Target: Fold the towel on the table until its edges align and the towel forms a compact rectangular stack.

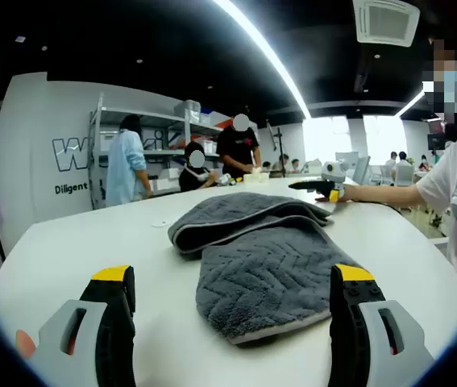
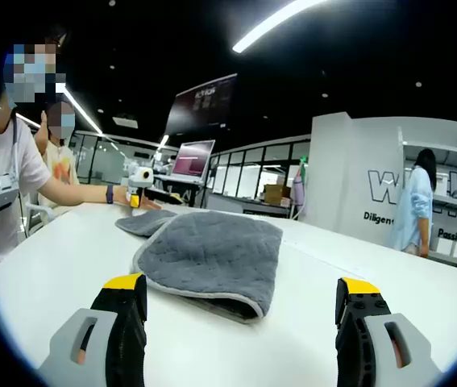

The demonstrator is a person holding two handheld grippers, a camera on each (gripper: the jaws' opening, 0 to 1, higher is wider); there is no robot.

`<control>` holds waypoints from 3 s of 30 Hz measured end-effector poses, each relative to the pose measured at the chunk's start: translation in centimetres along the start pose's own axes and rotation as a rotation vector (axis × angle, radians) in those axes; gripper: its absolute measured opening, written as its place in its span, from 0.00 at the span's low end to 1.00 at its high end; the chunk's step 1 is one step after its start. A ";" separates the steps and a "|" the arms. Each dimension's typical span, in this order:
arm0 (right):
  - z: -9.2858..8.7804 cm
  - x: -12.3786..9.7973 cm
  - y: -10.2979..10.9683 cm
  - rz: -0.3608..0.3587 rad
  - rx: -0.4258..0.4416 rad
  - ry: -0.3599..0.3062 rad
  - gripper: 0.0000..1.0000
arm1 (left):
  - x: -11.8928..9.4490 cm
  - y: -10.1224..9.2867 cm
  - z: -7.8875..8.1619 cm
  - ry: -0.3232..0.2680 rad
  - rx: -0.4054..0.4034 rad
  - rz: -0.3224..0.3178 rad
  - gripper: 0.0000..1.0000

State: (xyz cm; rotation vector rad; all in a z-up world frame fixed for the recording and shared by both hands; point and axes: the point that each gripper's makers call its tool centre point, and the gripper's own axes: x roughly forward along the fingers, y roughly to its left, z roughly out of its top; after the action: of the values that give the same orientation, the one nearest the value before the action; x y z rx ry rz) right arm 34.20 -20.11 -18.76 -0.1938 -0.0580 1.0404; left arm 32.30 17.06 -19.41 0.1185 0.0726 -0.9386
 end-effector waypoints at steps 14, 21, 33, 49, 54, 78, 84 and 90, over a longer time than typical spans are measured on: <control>0.1 0.0 0.0 -0.006 0.002 -0.006 1.00 | 0.0 0.1 -0.2 0.006 0.004 0.001 0.99; -0.1 0.1 0.1 -0.005 0.002 -0.002 1.00 | 0.0 0.3 -0.2 0.005 0.004 -0.001 0.99; 0.0 0.0 0.0 -0.005 0.004 -0.004 1.00 | 0.0 0.3 -0.2 0.008 0.006 -0.001 0.99; 0.3 -0.1 0.1 0.007 -0.005 -0.009 1.00 | 0.0 0.0 -0.2 0.016 0.007 -0.001 0.99; 0.3 -0.1 0.3 0.012 -0.009 -0.013 1.00 | 0.0 -0.1 -0.2 0.016 0.009 -0.001 0.99; 0.8 1.0 2.8 0.085 -0.097 -0.023 0.99 | 0.2 0.0 -0.5 0.022 0.008 0.000 0.99; 1.4 2.1 5.4 0.150 -0.186 -0.021 0.97 | 0.3 0.0 -0.6 0.027 0.009 0.002 0.99; 0.9 3.0 7.0 0.185 -0.237 0.014 0.92 | 0.2 0.1 -0.7 0.032 0.008 0.005 0.99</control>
State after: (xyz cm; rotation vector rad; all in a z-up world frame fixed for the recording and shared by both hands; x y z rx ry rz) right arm 29.65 -14.00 -19.31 -0.4280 -0.1533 1.2155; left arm 32.53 17.03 -20.10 0.1415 0.0979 -0.9325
